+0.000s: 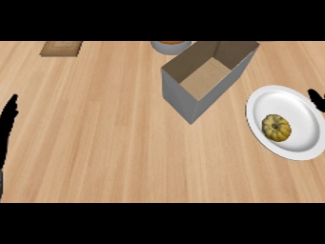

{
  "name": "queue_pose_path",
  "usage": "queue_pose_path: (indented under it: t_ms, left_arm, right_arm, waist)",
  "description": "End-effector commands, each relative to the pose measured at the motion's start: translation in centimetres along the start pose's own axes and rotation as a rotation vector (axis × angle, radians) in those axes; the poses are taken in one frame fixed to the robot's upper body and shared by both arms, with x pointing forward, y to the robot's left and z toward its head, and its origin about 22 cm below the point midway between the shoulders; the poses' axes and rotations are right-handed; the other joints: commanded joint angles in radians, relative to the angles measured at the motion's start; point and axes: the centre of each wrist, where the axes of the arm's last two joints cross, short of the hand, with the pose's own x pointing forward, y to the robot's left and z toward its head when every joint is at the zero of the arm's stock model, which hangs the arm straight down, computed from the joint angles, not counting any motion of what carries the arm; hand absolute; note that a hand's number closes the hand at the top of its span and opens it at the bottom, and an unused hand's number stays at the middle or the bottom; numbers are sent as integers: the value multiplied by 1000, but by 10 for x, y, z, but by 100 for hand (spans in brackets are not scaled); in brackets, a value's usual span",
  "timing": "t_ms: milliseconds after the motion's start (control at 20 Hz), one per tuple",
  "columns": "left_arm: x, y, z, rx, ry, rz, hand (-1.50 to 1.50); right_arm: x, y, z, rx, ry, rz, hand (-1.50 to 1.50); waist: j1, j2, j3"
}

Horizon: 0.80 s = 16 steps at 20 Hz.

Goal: Pick the tomato from the plate and place it in the cardboard box

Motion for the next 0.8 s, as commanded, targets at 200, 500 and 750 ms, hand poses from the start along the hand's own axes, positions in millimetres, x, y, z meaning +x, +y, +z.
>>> queue_pose_path:
  t_ms: [200,500,750]
  left_arm:
    - [-2,-6,9,-11,-19,11,0]
    - [5,12,-6,-30,-14,12,0]
    - [22,-15,-8,-21,-18,5,0]
  right_arm:
    - [67,-40,-32,-67,-144,-87,150]
    - [112,-49,-70,-45,-146,-266,150]
    - [146,-41,-102,-52,-116,-369,150]
  waist:
    - [14,2,0]
    - [27,6,0]
    - [26,8,1]
